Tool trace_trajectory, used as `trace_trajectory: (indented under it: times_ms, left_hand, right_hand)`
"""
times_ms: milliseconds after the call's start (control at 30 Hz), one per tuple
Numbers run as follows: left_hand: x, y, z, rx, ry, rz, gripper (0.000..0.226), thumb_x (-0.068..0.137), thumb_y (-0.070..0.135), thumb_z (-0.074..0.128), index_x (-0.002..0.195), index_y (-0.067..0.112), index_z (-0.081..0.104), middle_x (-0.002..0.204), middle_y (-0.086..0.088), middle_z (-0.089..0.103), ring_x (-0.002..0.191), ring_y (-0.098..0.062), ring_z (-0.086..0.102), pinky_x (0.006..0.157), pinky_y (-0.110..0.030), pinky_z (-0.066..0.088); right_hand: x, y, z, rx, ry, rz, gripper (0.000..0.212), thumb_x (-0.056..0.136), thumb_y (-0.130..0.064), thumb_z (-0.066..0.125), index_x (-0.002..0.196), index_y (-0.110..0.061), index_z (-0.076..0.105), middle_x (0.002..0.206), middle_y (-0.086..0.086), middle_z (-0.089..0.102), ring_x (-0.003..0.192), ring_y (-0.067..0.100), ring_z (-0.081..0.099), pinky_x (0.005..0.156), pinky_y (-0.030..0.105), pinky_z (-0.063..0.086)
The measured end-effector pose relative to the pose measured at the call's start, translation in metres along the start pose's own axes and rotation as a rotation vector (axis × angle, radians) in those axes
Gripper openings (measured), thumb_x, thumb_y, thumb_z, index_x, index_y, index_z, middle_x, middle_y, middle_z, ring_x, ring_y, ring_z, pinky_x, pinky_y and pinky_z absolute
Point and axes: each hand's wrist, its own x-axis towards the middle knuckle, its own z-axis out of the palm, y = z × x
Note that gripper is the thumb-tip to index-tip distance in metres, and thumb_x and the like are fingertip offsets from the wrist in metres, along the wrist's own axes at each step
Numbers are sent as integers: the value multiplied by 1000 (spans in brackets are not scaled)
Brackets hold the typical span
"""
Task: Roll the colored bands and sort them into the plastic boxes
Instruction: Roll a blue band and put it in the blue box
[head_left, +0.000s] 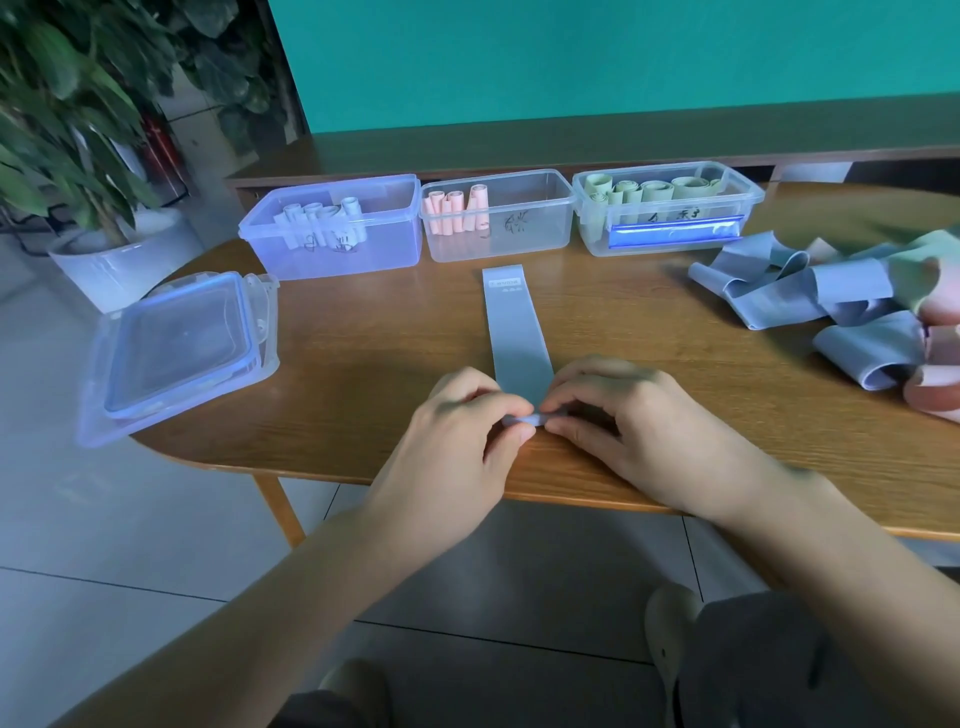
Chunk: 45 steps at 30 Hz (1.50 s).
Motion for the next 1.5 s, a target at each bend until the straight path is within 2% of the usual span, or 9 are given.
trace_trajectory:
  times_ms: [200, 367, 533, 667, 900, 1100, 1167, 1333, 1500]
  left_hand:
    - [4, 1, -2, -38, 29, 8, 20, 91, 23, 73, 110, 20, 74, 105, 8, 60, 84, 3, 46, 76, -1, 35]
    - [9, 0, -5, -36, -1, 9, 6, 91, 22, 72, 97, 23, 73, 94, 14, 62, 82, 7, 50, 73, -2, 35]
    - [14, -4, -3, -1, -9, 22, 9, 96, 24, 65, 100, 22, 73, 99, 12, 62, 91, -3, 53, 78, -13, 40]
    - [17, -5, -3, 10, -18, 8, 17, 99, 28, 59, 106, 21, 73, 104, 8, 64, 97, -6, 55, 83, -21, 45]
    - [15, -7, -1, 32, 24, 29, 20, 100, 27, 59, 112, 19, 72, 107, 6, 60, 100, -7, 54, 85, -18, 44]
    - [14, -6, -3, 51, 7, 47, 15, 98, 27, 61, 107, 21, 71, 106, 10, 61, 100, -5, 52, 79, -4, 34]
    - [16, -7, -2, 60, -4, 39, 16, 98, 29, 60, 108, 23, 70, 107, 12, 61, 102, -4, 51, 80, -7, 36]
    - [22, -12, -1, 82, -17, 31, 19, 99, 23, 60, 115, 21, 70, 109, 9, 64, 105, -11, 51, 85, -25, 47]
    - [27, -16, -3, 86, -46, 47, 22, 100, 20, 57, 118, 20, 70, 111, 7, 66, 107, -15, 50, 89, -28, 46]
  right_hand:
    - [4, 1, 2, -14, 5, 17, 21, 99, -30, 60, 103, -15, 75, 109, -7, 63, 98, 6, 61, 91, 27, 51]
    - [6, 2, 4, -31, 15, 40, 25, 100, -31, 57, 102, -13, 75, 110, -6, 62, 96, 9, 62, 88, 29, 52]
    - [5, 0, 7, -93, 39, 63, 26, 101, -29, 55, 105, -14, 75, 116, -2, 61, 100, 16, 63, 86, 37, 54]
    - [4, -3, 4, -55, 50, 59, 24, 100, -29, 54, 111, -18, 72, 113, -5, 60, 102, 15, 62, 90, 34, 53]
    - [7, 2, 4, -28, 20, 106, 20, 98, -26, 62, 114, -21, 72, 108, -10, 61, 101, 8, 60, 92, 33, 51]
    - [10, 4, 5, -6, 26, 100, 20, 100, -25, 60, 114, -20, 73, 108, -9, 61, 101, 7, 60, 92, 31, 50]
    - [10, 4, 6, -14, 29, 107, 22, 100, -27, 58, 116, -21, 72, 109, -7, 60, 102, 9, 60, 93, 31, 50]
    - [6, 2, 8, -57, 82, 99, 25, 101, -22, 58, 123, -23, 69, 114, -8, 56, 105, 17, 55, 97, 27, 45]
    - [7, 4, 8, -94, 26, 112, 28, 101, -31, 52, 123, -28, 68, 117, -11, 56, 103, 17, 52, 96, 30, 44]
